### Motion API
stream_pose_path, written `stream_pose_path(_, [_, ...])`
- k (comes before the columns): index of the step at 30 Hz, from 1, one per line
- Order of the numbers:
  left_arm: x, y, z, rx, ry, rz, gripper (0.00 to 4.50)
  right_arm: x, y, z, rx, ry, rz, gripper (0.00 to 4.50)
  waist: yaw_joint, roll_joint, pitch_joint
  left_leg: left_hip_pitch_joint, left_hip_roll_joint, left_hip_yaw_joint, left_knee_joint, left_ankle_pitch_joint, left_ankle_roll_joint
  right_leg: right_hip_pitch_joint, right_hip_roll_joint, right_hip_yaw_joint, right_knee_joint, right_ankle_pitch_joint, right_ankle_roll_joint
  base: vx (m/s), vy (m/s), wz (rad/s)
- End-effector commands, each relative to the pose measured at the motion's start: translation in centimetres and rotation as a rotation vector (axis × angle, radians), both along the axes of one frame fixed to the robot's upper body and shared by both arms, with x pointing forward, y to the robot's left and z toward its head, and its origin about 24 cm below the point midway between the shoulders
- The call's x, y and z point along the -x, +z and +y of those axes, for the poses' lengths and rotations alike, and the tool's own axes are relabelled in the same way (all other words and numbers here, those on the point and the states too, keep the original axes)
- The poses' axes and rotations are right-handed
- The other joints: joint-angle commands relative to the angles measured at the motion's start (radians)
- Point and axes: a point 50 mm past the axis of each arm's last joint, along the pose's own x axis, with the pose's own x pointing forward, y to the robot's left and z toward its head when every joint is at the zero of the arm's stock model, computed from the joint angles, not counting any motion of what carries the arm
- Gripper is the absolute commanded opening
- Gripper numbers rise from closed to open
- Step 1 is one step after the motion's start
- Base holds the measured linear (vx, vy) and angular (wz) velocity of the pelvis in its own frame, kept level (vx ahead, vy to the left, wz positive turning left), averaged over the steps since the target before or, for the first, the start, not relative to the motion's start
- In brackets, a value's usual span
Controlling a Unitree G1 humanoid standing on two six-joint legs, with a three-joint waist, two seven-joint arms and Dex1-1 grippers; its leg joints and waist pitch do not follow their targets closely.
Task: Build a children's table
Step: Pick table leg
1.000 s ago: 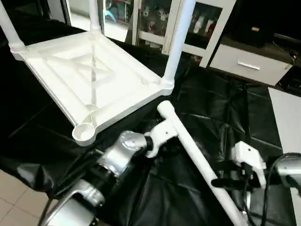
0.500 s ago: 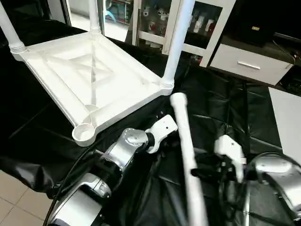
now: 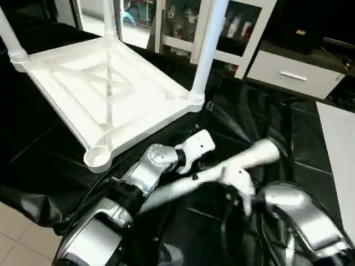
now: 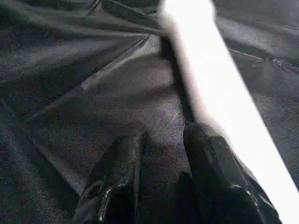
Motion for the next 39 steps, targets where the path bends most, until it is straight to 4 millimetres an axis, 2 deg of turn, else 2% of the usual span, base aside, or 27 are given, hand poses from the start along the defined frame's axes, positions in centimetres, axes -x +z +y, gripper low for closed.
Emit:
stream_pose_path(1, [-0.2, 0.4, 0.1, -0.002, -0.023, -0.050, 1.72, -0.2, 0.5, 0.1, -0.002, -0.007, -0.027, 2.20, 0.001, -0.003, -0.066, 0.018, 0.106, -0.047, -0.083, -0.037, 0.091, 0.042, -0.129, 0.064, -0.070, 0.018, -0.265, 0.000, 0.000, 0.00])
stream_pose_path(6, [-0.5, 2.3, 0.8, 0.069, -0.040, -0.110, 1.72, -0.4, 2.0, 0.2, -0.048, -0.006, -0.061, 2.20, 0.002, 0.000, -0.066, 0.021, 0.108, -0.045, -0.085, -0.041, 0.090, 0.041, -0.130, 0.063, -0.067, 0.033, -0.268, 0.000, 0.000, 0.00])
stream_pose_path(8, [-0.6, 2.8, 1.2, 0.083, -0.041, -0.129, 1.72, -0.5, 2.7, -0.1, -0.059, -0.003, -0.076, 2.20, 0.003, -0.003, -0.067, 0.020, 0.109, -0.046, -0.085, -0.046, 0.088, 0.043, -0.132, 0.063, -0.065, 0.028, -0.270, 0.000, 0.000, 0.00])
stream_pose_path(10, [-0.8, 4.0, 2.1, 0.122, -0.017, -0.160, 1.72, -0.4, 4.0, -1.1, -0.066, 0.017, -0.094, 2.20, 0.005, 0.000, -0.066, 0.021, 0.110, -0.046, -0.086, -0.052, 0.081, 0.044, -0.131, 0.062, -0.065, 0.018, -0.267, 0.000, 0.000, 0.00])
stream_pose_path(11, [-0.9, 4.4, 2.5, 0.136, -0.005, -0.171, 1.72, -0.3, 4.4, -1.5, -0.064, 0.026, -0.098, 2.20, 0.006, -0.003, -0.066, 0.020, 0.109, -0.044, -0.085, -0.050, 0.081, 0.044, -0.130, 0.063, -0.064, 0.022, -0.267, 0.000, 0.000, 0.00])
stream_pose_path(14, [-1.1, 5.4, 3.6, 0.185, 0.044, -0.185, 1.72, -0.1, 5.4, -2.7, -0.052, 0.059, -0.098, 2.20, 0.006, -0.004, -0.068, 0.018, 0.105, -0.043, -0.081, -0.034, 0.089, 0.046, -0.129, 0.063, -0.062, 0.023, -0.266, 0.000, 0.000, 0.00])
stream_pose_path(15, [-1.1, 6.2, 4.5, 0.224, 0.082, -0.196, 1.72, 0.2, 6.1, -4.0, -0.026, 0.087, -0.090, 2.20, 0.006, -0.015, -0.070, 0.019, 0.105, -0.041, -0.080, -0.032, 0.092, 0.047, -0.128, 0.062, -0.063, 0.022, -0.266, 0.000, 0.000, 0.00])
stream_pose_path(16, [-1.1, 6.5, 4.9, 0.238, 0.095, -0.200, 1.72, 0.3, 6.4, -4.7, -0.005, 0.101, -0.084, 2.20, 0.009, -0.009, -0.070, 0.017, 0.106, -0.042, -0.078, -0.021, 0.098, 0.050, -0.130, 0.061, -0.059, 0.031, -0.270, 0.000, 0.000, 0.00])
stream_pose_path(17, [-1.0, 7.0, 5.4, 0.258, 0.110, -0.196, 1.72, 0.3, 6.6, -5.6, 0.032, 0.113, -0.079, 2.20, 0.008, -0.013, -0.068, 0.016, 0.103, -0.040, -0.077, -0.014, 0.105, 0.045, -0.125, 0.061, -0.062, 0.024, -0.266, 0.000, 0.000, 0.00])
stream_pose_path(18, [-0.9, 7.2, 5.7, 0.271, 0.118, -0.192, 1.72, 0.3, 6.8, -6.2, 0.056, 0.120, -0.074, 2.20, 0.008, -0.012, -0.070, 0.016, 0.103, -0.040, -0.077, -0.017, 0.104, 0.047, -0.125, 0.060, -0.060, 0.018, -0.268, 0.000, 0.000, 0.00])
stream_pose_path(19, [-0.7, 7.6, 6.1, 0.300, 0.122, -0.168, 1.72, -0.5, 7.0, -7.2, 0.097, 0.082, -0.092, 2.20, 0.008, -0.016, -0.067, 0.015, 0.103, -0.040, -0.077, -0.017, 0.107, 0.045, -0.126, 0.060, -0.065, -0.005, -0.266, 0.000, 0.000, 0.00])
stream_pose_path(20, [-0.1, 7.9, 6.3, 0.330, 0.103, -0.125, 1.72, -1.9, 7.1, -8.4, 0.146, 0.008, -0.132, 2.20, 0.006, -0.016, -0.067, 0.017, 0.101, -0.039, -0.077, -0.018, 0.098, 0.041, -0.128, 0.059, -0.067, -0.036, -0.269, 0.000, 0.000, 0.00])
stream_pose_path(21, [0.6, 7.8, 6.3, 0.349, 0.069, -0.068, 1.72, -3.2, 7.2, -9.3, 0.187, -0.062, -0.179, 2.20, 0.002, -0.014, -0.071, 0.019, 0.101, -0.040, -0.075, -0.015, 0.081, 0.041, -0.131, 0.056, -0.061, -0.047, -0.281, 0.000, 0.000, 0.00])
stream_pose_path(22, [1.2, 7.5, 6.0, 0.351, 0.033, -0.025, 1.72, -4.1, 7.2, -9.5, 0.197, -0.114, -0.213, 2.20, -0.005, -0.025, -0.066, 0.012, 0.095, -0.038, -0.079, -0.008, 0.065, 0.041, -0.123, 0.052, -0.069, -0.086, -0.279, 0.000, 0.000, 0.00])
stream_pose_path(23, [1.2, 7.5, 6.0, 0.351, 0.033, -0.025, 1.72, -4.1, 7.2, -9.5, 0.197, -0.114, -0.213, 2.20, -0.001, -0.019, -0.064, 0.024, 0.094, -0.031, -0.077, -0.021, 0.060, 0.033, -0.119, 0.056, -0.074, -0.105, -0.279, 0.000, 0.000, 0.00])
stream_pose_path(24, [2.6, 6.3, 5.2, 0.323, -0.050, 0.066, 1.72, -6.1, 7.3, -9.9, 0.227, -0.245, -0.298, 2.20, 0.002, -0.017, -0.063, 0.025, 0.095, -0.029, -0.075, -0.022, 0.062, 0.032, -0.119, 0.058, -0.072, -0.093, -0.277, 0.000, 0.000, 0.00])
stream_pose_path(25, [3.4, 5.7, 4.8, 0.302, -0.093, 0.111, 1.72, -7.1, 7.3, -10.0, 0.247, -0.312, -0.343, 2.20, -0.004, -0.016, -0.063, 0.023, 0.094, -0.030, -0.080, 0.002, 0.058, 0.030, -0.115, 0.055, -0.068, -0.079, -0.279, 0.000, 0.000, 0.00])
stream_pose_path(26, [4.1, 4.9, 4.4, 0.272, -0.135, 0.143, 1.72, -7.9, 7.3, -10.0, 0.266, -0.368, -0.390, 2.20, -0.003, -0.017, -0.066, 0.026, 0.094, -0.030, -0.078, 0.009, 0.053, 0.029, -0.115, 0.054, -0.065, -0.074, -0.276, 0.000, 0.000, 0.00])
stream_pose_path(27, [4.1, 4.9, 4.4, 0.272, -0.135, 0.143, 1.72, -7.9, 7.3, -10.0, 0.266, -0.368, -0.390, 2.20, -0.002, -0.022, -0.066, 0.028, 0.093, -0.027, -0.077, 0.024, 0.054, 0.028, -0.113, 0.056, -0.064, -0.061, -0.271, 0.000, 0.000, 0.00])
stream_pose_path(28, [5.3, 3.2, 2.8, 0.218, -0.178, 0.188, 1.72, -9.0, 7.1, -9.4, 0.240, -0.421, -0.425, 2.20, 0.002, -0.024, -0.067, 0.030, 0.094, -0.024, -0.074, 0.041, 0.064, 0.030, -0.115, 0.058, -0.061, -0.029, -0.276, 0.000, 0.000, 0.00])
stream_pose_path(29, [5.9, 2.4, 1.9, 0.190, -0.201, 0.215, 1.72, -9.4, 6.9, -8.9, 0.213, -0.423, -0.419, 2.20, -0.002, -0.022, -0.068, 0.027, 0.093, -0.022, -0.073, 0.046, 0.075, 0.032, -0.113, 0.058, -0.059, -0.007, -0.278, 0.000, 0.000, 0.00])
stream_pose_path(30, [6.1, 2.0, 1.3, 0.179, -0.205, 0.222, 1.72, -9.3, 6.5, -8.7, 0.216, -0.377, -0.403, 2.20, 0.001, -0.027, -0.066, 0.026, 0.096, -0.021, -0.072, 0.044, 0.083, 0.034, -0.112, 0.058, -0.059, 0.002, -0.274, 0.000, 0.000, 0.00])
stream_pose_path(32, [6.3, 1.9, 1.1, 0.174, -0.203, 0.231, 1.72, -9.2, 6.2, -8.6, 0.222, -0.339, -0.393, 2.20, 0.004, -0.025, -0.067, 0.024, 0.098, -0.022, -0.071, 0.061, 0.095, 0.038, -0.113, 0.058, -0.053, 0.045, -0.279, 0.000, 0.000, 0.00])
stream_pose_path(34, [6.2, 1.6, 0.9, 0.151, -0.181, 0.241, 1.72, -9.0, 5.9, -8.6, 0.246, -0.278, -0.389, 2.20, 0.002, -0.028, -0.066, 0.020, 0.098, -0.021, -0.071, 0.060, 0.101, 0.040, -0.111, 0.057, -0.054, 0.056, -0.281, 0.000, 0.000, 0.00])
stream_pose_path(35, [6.2, 1.4, 0.9, 0.123, -0.170, 0.240, 1.72, -9.0, 5.9, -8.7, 0.240, -0.256, -0.381, 2.20, -0.001, -0.033, -0.064, 0.018, 0.096, -0.021, -0.071, 0.035, 0.106, 0.043, -0.114, 0.058, -0.059, 0.027, -0.278, 0.000, 0.000, 0.00])
stream_pose_path(36, [6.2, 0.8, 1.0, 0.072, -0.156, 0.248, 1.72, -9.0, 6.1, -9.1, 0.243, -0.224, -0.374, 2.20, -0.001, -0.029, -0.062, 0.018, 0.096, -0.021, -0.071, 0.024, 0.107, 0.042, -0.113, 0.058, -0.060, 0.012, -0.276, 0.000, 0.000, 0.00])
stream_pose_path(39, [6.4, 0.1, 1.5, 0.009, -0.146, 0.258, 1.72, -9.1, 6.1, -10.1, 0.313, -0.189, -0.388, 2.20, -0.003, -0.028, -0.060, 0.022, 0.098, -0.022, -0.072, 0.009, 0.101, 0.039, -0.112, 0.057, -0.065, -0.031, -0.275, 0.000, 0.000, 0.00])
